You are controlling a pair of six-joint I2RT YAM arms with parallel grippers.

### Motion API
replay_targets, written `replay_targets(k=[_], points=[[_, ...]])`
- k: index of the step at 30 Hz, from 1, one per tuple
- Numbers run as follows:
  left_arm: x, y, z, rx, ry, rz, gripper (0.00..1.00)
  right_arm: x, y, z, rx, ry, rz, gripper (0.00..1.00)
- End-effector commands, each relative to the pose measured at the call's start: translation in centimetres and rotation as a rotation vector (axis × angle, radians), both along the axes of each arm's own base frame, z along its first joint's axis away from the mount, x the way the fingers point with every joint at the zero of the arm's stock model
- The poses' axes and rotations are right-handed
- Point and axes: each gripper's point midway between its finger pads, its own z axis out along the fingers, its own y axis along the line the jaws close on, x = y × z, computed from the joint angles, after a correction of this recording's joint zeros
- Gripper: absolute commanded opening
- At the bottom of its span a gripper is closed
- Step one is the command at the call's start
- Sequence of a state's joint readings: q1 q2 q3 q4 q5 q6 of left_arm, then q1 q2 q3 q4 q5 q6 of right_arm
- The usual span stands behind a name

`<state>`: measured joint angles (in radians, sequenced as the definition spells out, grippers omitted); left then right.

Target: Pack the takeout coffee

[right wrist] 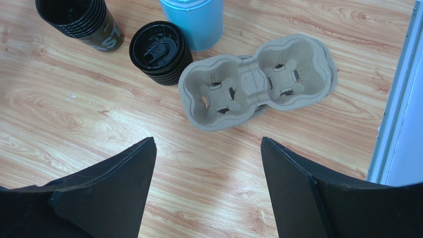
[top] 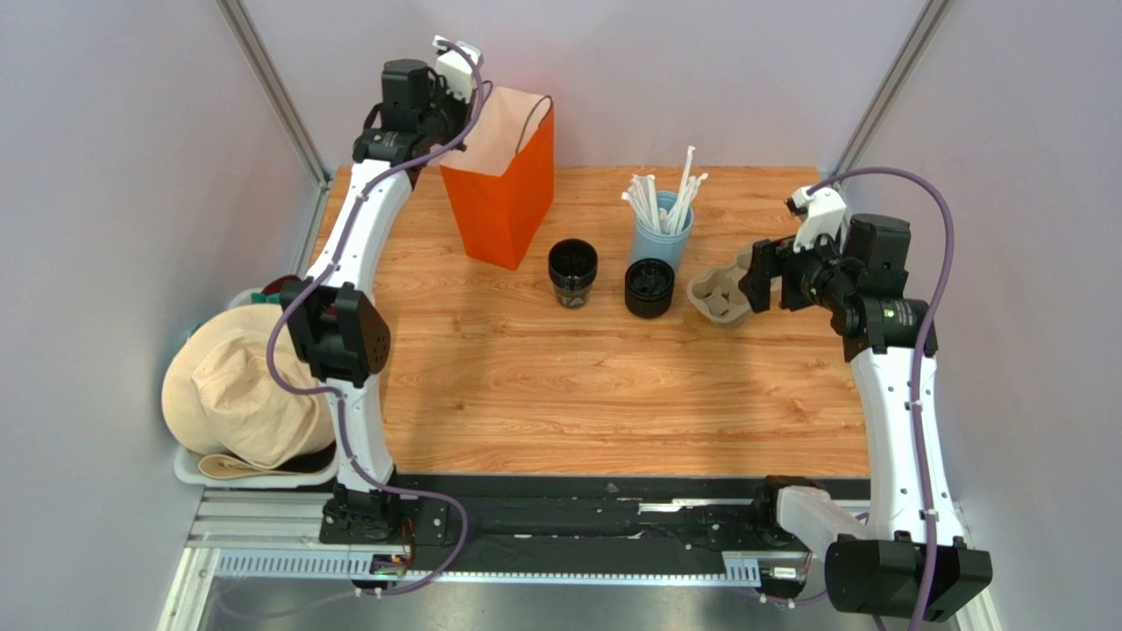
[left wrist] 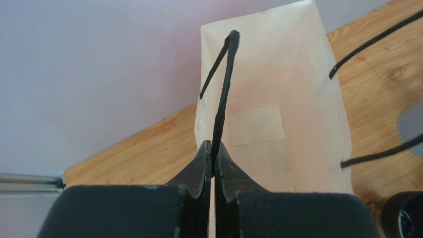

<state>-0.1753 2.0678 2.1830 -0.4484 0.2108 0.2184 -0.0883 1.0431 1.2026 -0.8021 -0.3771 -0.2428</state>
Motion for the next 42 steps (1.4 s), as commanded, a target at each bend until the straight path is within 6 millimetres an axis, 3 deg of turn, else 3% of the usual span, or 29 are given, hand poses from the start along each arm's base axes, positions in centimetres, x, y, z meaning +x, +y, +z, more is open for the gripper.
replay_targets(k=[1, 3, 4, 10, 11, 13, 14, 16, 17, 19, 28, 33, 42], points=[[-4.9, 0.7, 6.6, -0.060, -0.067, 0.023, 0.00, 0.2, 0.5, 1.0, 0.010, -0.053, 0.026, 0.82], [-6.1, 0.8, 6.3, -0.064, -0.056, 0.021, 0.00, 0.2, 0.6, 1.0, 0.011, -0.056, 0.028, 0.82], [-7.2, 0.9, 7.8, -0.076, -0.082, 0.017, 0.00, 0.2, 0.7, 1.0, 0.016, -0.054, 0.030, 0.82], [-12.0, 0.6, 9.1, -0.130, -0.063, -0.026, 0.00, -0.2, 0.8, 1.5, 0.021, -0.071, 0.036, 0.82], [-12.6, 0.5, 8.1, -0.137, -0.034, -0.031, 0.00, -0.2, 0.9, 1.5, 0.023, -0.073, 0.037, 0.82], [-14.8, 0.2, 9.2, -0.164, -0.047, -0.062, 0.00, -0.3, 0.9, 1.4, 0.026, -0.071, 0.038, 0.82], [-15.5, 0.1, 8.3, -0.171, -0.023, -0.070, 0.00, -0.2, 0.9, 1.4, 0.024, -0.073, 0.038, 0.82], [-17.7, -0.2, 9.1, -0.196, -0.025, -0.105, 0.00, -0.2, 0.9, 1.3, 0.025, -0.068, 0.039, 0.81], [-18.5, -0.3, 8.4, -0.202, -0.003, -0.114, 0.00, -0.2, 1.0, 1.3, 0.027, -0.066, 0.040, 0.81], [-20.9, -0.6, 9.4, -0.222, -0.015, -0.153, 0.00, -0.3, 1.1, 1.5, 0.032, -0.072, 0.045, 0.81], [-29.7, -1.0, 8.4, -0.236, 0.011, -0.282, 0.01, -0.5, 1.3, 1.6, 0.039, -0.080, 0.057, 0.81], [-31.9, -1.1, 8.5, -0.252, 0.010, -0.304, 0.01, -0.6, 1.5, 1.6, 0.045, -0.082, 0.066, 0.81], [-32.8, -2.8, 6.4, -0.316, 0.087, -0.398, 0.01, -0.5, 1.5, 1.4, 0.048, -0.075, 0.066, 0.81]])
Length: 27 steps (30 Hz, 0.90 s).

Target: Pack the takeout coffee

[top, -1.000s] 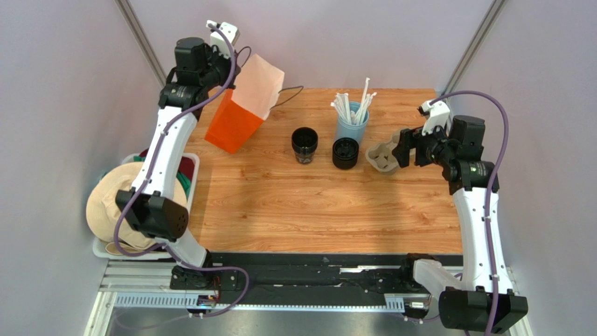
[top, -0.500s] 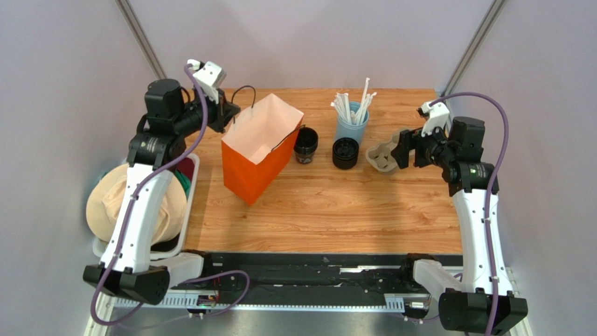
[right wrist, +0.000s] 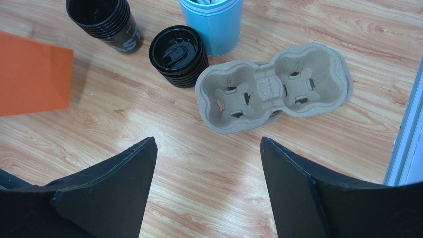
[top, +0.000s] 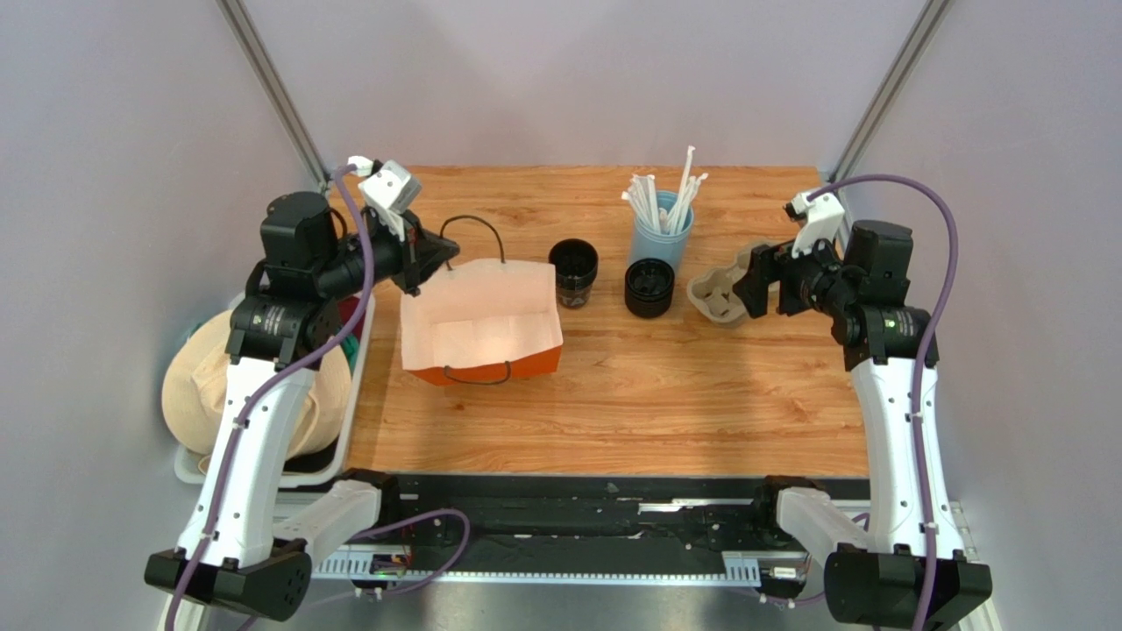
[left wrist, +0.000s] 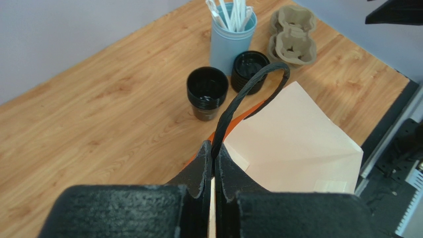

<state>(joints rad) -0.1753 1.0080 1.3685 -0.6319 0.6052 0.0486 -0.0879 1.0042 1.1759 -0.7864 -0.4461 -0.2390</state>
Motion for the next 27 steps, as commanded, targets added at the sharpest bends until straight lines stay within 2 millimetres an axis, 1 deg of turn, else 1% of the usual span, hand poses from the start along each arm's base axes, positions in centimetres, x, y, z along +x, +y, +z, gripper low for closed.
replay_targets(k=[1, 4, 10, 15, 16, 18, 19, 20, 21, 22, 23, 25, 26, 27], points=[[-0.6, -1.4, -0.3, -0.052, 0.036, -0.080, 0.01, 0.4, 0.3, 0.9, 0.011, -0.045, 0.007, 0.81], [-0.4, -1.8, -0.3, -0.084, 0.079, -0.076, 0.01, 0.4, 0.3, 0.8, 0.009, -0.041, 0.007, 0.81], [0.7, -1.5, -0.6, -0.128, 0.145, -0.006, 0.00, 0.5, 0.2, 0.7, 0.006, -0.039, 0.004, 0.81], [1.5, -1.2, -1.7, -0.147, 0.200, 0.054, 0.00, 1.3, -0.6, 0.5, -0.014, -0.033, -0.032, 0.81], [1.5, -1.2, -2.2, -0.146, 0.210, 0.058, 0.03, 1.5, -0.7, 1.0, -0.024, -0.039, -0.034, 0.81], [1.4, -1.1, -2.5, -0.142, 0.204, 0.062, 0.08, 2.3, -1.0, 0.6, -0.042, -0.013, -0.032, 0.81], [1.4, -1.0, -2.6, -0.133, 0.199, 0.064, 0.12, 2.4, -1.1, 0.2, -0.054, 0.010, -0.030, 0.81], [1.4, -0.8, -2.7, -0.128, 0.193, 0.073, 0.14, 3.2, -1.5, 0.3, -0.088, 0.011, -0.017, 0.81], [1.4, -0.7, -2.9, -0.122, 0.193, 0.078, 0.16, 3.4, -1.8, -0.2, -0.112, 0.033, -0.017, 0.81], [1.4, -0.5, -2.9, -0.113, 0.183, 0.081, 0.18, 3.8, -2.2, -0.4, -0.136, 0.040, -0.014, 0.81], [1.5, -0.4, -2.9, -0.109, 0.178, 0.092, 0.20, 4.6, -2.7, -0.7, -0.174, 0.052, -0.007, 0.81], [1.4, -0.1, -2.7, -0.103, 0.161, 0.101, 0.26, 5.0, -2.9, -1.2, -0.203, 0.080, 0.014, 0.82], [1.5, 0.1, -2.4, -0.101, 0.144, 0.112, 0.26, 5.8, -3.2, -1.5, -0.215, 0.097, 0.016, 0.82], [1.5, 0.2, -2.3, -0.100, 0.139, 0.117, 0.27, 5.9, -3.2, -1.8, -0.223, 0.116, 0.026, 0.82]])
